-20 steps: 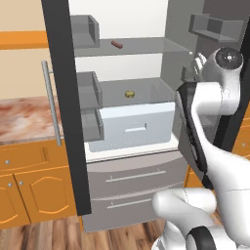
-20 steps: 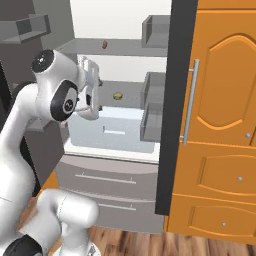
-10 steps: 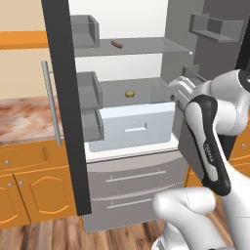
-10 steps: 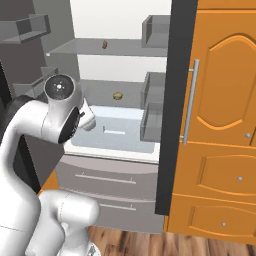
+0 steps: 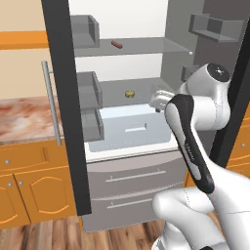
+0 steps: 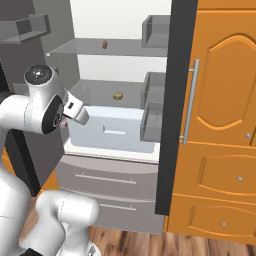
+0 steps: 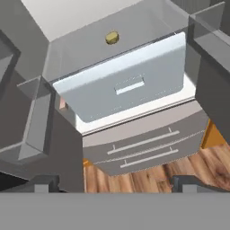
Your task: Retrieve the sausage and cheese from the fridge and place them on the cutting board on the counter.
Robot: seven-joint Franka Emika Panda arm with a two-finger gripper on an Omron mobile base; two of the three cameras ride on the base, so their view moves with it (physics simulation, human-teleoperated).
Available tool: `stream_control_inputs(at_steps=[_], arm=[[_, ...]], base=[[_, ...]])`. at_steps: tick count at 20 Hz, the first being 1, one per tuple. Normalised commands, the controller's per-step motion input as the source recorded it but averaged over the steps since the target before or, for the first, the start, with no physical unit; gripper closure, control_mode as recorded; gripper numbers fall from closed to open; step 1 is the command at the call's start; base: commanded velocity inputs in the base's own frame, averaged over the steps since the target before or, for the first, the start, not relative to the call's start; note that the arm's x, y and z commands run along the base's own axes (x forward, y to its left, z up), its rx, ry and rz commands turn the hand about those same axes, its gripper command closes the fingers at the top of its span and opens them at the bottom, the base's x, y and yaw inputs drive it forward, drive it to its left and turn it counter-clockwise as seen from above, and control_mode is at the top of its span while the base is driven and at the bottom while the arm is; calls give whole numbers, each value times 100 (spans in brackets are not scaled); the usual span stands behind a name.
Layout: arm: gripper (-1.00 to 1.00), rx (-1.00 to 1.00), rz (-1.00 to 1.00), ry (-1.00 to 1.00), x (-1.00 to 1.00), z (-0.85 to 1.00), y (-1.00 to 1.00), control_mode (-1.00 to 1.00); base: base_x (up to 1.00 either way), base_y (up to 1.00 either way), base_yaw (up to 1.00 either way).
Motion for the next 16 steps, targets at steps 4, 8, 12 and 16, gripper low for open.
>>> stream_control_inputs(at_steps=[4, 8, 12, 16], arm=[[-100, -32, 7, 12, -3, -22, -46, -100], [-100, -11, 6, 3, -10, -28, -33, -100], [-100, -1, 5, 1, 0, -22, -9, -100], [-100, 0, 0, 0, 0, 0, 0, -100]], base=[[0, 0, 0], [0, 0, 0], [0, 0, 0], [0, 0, 0]])
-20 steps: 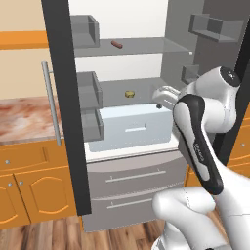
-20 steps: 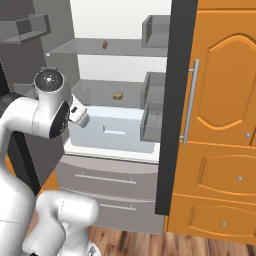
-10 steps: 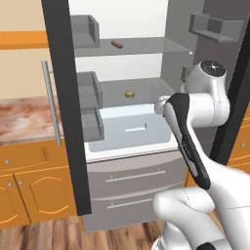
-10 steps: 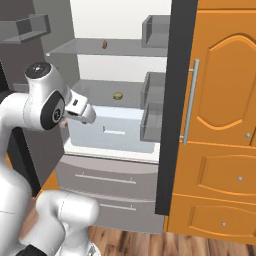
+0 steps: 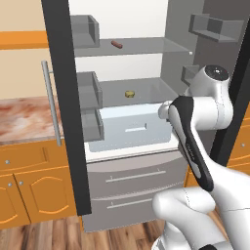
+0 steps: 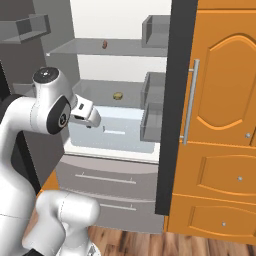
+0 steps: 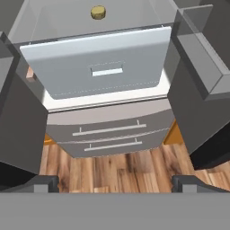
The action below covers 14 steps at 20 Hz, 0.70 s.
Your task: Retrieve the sausage and cheese from the fridge and place them on the cutting board on the counter.
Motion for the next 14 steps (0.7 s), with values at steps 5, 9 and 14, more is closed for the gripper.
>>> stream_control_inputs(at_steps=[5, 9, 14], arm=[[-100, 0, 0, 0, 0, 0, 0, -100], [-100, 0, 0, 0, 0, 0, 0, -100], [-100, 0, 0, 0, 0, 0, 0, -100]], base=[[0, 0, 0], [0, 0, 0], [0, 0, 0]])
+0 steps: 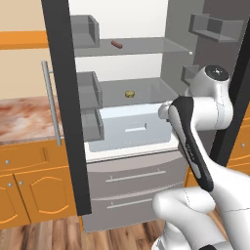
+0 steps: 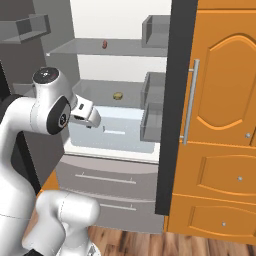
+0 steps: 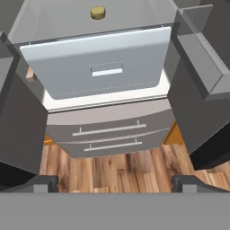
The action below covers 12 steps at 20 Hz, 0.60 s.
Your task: Retrieve the sausage and cheese from the fridge and place them on the cutting board on the counter.
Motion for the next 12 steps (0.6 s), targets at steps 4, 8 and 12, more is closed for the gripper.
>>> stream_control_inputs(at_steps=[4, 8, 12], arm=[[-100, 0, 0, 0, 0, 0, 0, -100], [-100, 0, 0, 0, 0, 0, 0, -100], [-100, 0, 0, 0, 0, 0, 0, 100]], base=[[0, 0, 0], [0, 0, 0], [0, 0, 0]])
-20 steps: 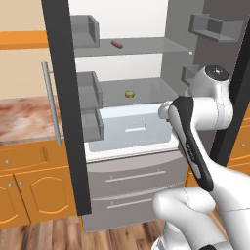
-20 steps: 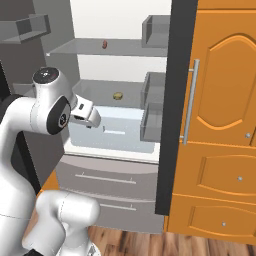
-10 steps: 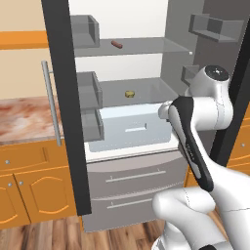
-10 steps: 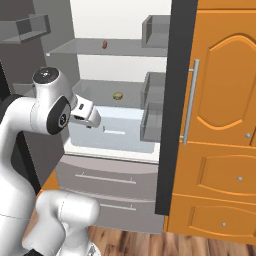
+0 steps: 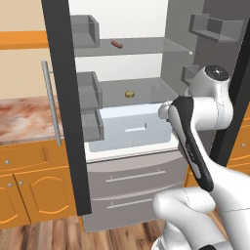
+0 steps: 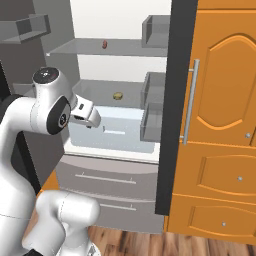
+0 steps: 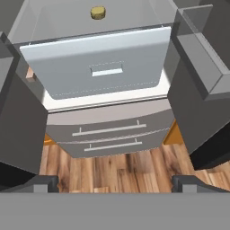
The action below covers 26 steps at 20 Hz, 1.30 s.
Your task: Retrieve the sausage and cheese from the fridge and place them on the cutting board on the counter.
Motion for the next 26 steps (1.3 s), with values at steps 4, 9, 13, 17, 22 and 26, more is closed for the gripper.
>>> stream_control_inputs(at_steps=[4, 9, 13, 17, 22, 26], arm=[[-100, 0, 0, 0, 0, 0, 0, 100], [-100, 0, 0, 0, 0, 0, 0, 100], [-100, 0, 0, 0, 0, 0, 0, 100], [-100, 0, 0, 0, 0, 0, 0, 100], [-100, 0, 0, 0, 0, 0, 0, 100], [-100, 0, 0, 0, 0, 0, 0, 100]], base=[[0, 0, 0], [0, 0, 0], [0, 0, 0], [28, 0, 0], [31, 0, 0], [19, 0, 0]])
